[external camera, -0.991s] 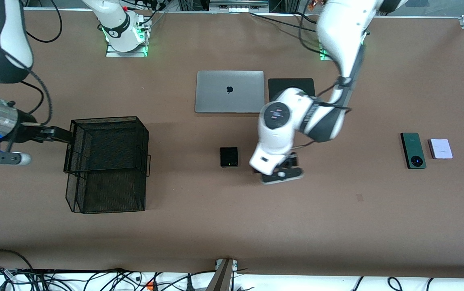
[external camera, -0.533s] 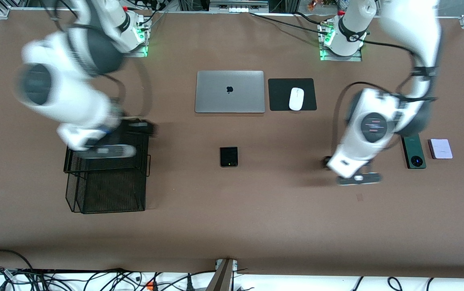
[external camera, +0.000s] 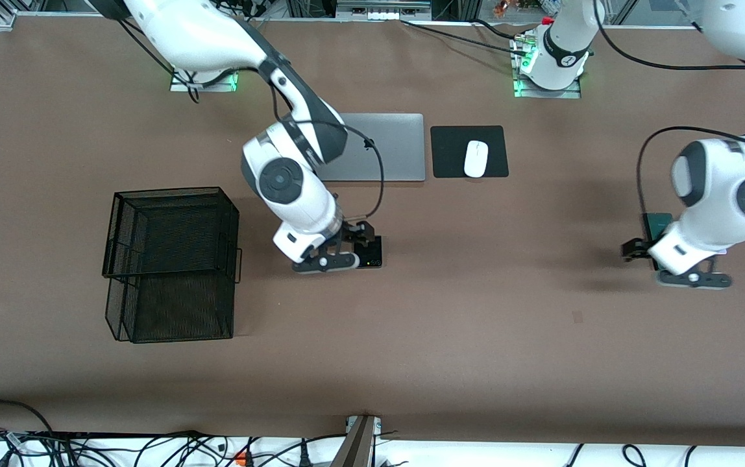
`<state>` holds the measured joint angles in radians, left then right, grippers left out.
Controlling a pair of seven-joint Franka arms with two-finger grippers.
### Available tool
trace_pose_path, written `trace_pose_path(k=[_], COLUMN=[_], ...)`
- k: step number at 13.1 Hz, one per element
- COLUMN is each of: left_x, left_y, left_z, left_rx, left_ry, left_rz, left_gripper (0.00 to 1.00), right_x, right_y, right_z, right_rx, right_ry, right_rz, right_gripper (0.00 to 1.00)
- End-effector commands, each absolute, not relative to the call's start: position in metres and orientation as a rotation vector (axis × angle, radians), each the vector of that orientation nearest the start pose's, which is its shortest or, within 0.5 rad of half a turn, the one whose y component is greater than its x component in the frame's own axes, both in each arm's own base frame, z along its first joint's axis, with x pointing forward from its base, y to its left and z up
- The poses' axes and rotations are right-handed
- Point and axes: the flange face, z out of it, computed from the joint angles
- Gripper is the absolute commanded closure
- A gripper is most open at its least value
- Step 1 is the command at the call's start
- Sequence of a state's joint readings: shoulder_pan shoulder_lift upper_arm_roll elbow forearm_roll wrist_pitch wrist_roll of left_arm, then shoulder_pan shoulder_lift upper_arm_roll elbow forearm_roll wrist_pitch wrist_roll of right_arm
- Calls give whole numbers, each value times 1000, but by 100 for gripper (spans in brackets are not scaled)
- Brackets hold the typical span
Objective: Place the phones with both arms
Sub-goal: 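Grasp the flip with the right gripper while the left gripper grasps the green, then lift the flip with the right gripper while the left gripper lifts the green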
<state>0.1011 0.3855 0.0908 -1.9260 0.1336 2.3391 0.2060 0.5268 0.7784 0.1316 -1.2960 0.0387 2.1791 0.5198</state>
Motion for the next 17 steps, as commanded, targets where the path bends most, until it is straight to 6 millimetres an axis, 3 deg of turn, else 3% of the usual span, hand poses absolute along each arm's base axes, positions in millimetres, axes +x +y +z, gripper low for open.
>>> trace_pose_path(k=[1, 2, 4, 7, 10, 12, 17], left_x=[585, 578, 563, 545, 533, 529, 531], left_y=[185, 201, 211, 228, 247, 253, 253], left_z=[283, 271, 248, 217, 189, 179, 178], left_rx=[-3012, -3018, -3030, -3028, -3130, -3166, -3167], left_ry=[243, 218, 179, 205, 123, 91, 21], left_rz=[-61, -68, -79, -127, -193, -218, -232], left_gripper=[0, 0, 0, 0, 0, 0, 0], right_x=[611, 605, 600, 591, 587, 588, 587], right_y=[472, 484, 498, 505, 508, 511, 509], right_z=[268, 256, 238, 218, 205, 198, 187], right_rx=[-3024, -3029, -3025, -3070, -3104, -3083, -3092], right_ry=[-90, -108, -128, -192, -251, -265, -286], right_rz=[-109, -119, -135, -159, -197, -241, -236], right_gripper=[1, 1, 1, 1, 1, 1, 0])
